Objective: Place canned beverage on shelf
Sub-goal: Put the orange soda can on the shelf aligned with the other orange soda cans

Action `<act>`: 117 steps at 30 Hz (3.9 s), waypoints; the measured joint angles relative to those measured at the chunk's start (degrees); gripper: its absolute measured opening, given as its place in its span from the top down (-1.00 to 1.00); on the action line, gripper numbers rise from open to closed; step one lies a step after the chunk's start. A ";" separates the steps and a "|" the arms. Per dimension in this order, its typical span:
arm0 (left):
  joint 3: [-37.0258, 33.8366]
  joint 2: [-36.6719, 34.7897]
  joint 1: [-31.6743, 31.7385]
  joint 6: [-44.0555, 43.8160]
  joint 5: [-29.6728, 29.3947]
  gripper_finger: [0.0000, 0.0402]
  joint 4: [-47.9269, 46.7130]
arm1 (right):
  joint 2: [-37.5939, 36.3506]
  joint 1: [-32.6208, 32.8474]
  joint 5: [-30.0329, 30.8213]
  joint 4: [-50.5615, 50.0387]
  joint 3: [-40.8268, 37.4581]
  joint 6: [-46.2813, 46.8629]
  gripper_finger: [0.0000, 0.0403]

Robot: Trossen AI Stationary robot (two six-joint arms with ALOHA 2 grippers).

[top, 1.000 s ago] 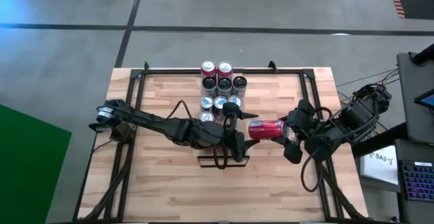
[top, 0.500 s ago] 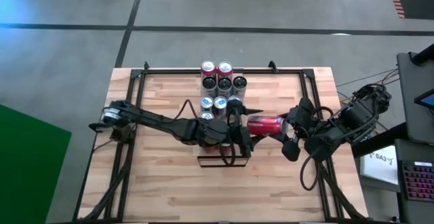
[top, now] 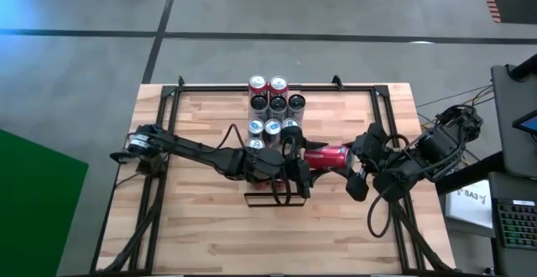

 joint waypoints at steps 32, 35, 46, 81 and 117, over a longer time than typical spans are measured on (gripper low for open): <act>-1.87 -1.90 -0.79 -2.38 1.44 -0.35 1.09 | -3.04 0.17 2.78 4.92 0.98 -17.01 -0.62; -2.03 -2.32 -1.64 -2.17 1.38 -0.35 1.11 | -3.07 0.73 2.79 6.31 0.98 -18.88 -0.61; -6.98 -4.80 -4.15 -3.18 1.70 -0.35 5.51 | -3.11 5.24 6.15 7.12 0.98 -21.18 -0.62; -47.67 -25.54 -13.97 -2.81 8.68 -0.37 51.85 | -4.14 6.34 7.29 51.06 -20.79 -54.11 -0.59; -48.50 -25.29 -13.68 -2.35 10.16 -0.39 54.23 | 2.39 -10.74 -24.14 110.85 -38.21 -73.41 -0.59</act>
